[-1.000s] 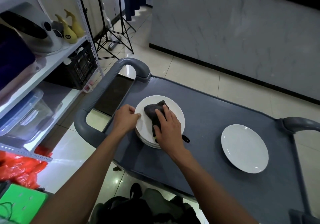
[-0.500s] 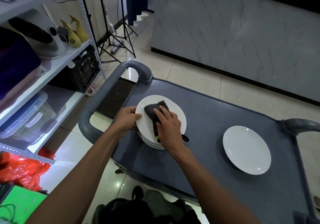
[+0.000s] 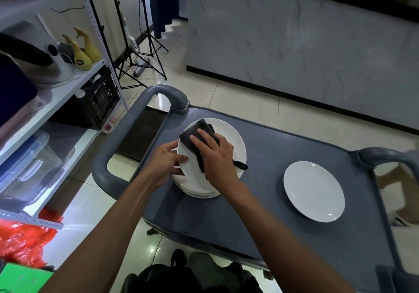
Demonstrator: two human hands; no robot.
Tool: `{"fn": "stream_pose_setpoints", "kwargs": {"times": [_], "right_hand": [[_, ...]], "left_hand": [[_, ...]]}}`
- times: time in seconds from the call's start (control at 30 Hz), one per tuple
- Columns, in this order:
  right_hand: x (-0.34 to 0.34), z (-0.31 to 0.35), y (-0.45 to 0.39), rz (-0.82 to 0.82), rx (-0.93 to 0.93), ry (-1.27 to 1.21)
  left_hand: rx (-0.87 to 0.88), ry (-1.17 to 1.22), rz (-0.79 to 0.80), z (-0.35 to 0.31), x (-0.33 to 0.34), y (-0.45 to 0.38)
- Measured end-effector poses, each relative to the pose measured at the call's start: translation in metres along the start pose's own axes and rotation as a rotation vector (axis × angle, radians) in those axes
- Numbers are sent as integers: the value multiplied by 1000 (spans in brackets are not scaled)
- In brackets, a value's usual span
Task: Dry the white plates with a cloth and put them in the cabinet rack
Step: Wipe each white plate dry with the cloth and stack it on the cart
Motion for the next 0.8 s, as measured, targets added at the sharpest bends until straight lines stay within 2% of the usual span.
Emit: {"fn": "stream_pose_setpoints", "kwargs": {"times": [0.17,0.4,0.8], "right_hand": [[-25,-21,-12,-63,35,85],[-73,-71,-6,-138,185,154],[-139,-137,45,-118,353,234]], "left_hand": [[38,-2,9,-11,19,-5],[32,30,-39,-13,51,-13],[30,124,-62,-25,126,-18]]}}
Point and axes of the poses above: each hand's wrist, its own y-axis away from the middle knuckle, its own x-axis out of the palm, z = x × y, the point moved 8 cm from there along -y, towards the middle knuckle, and after that the axes turned 10 degrees about -y, right-handed, at the moved point
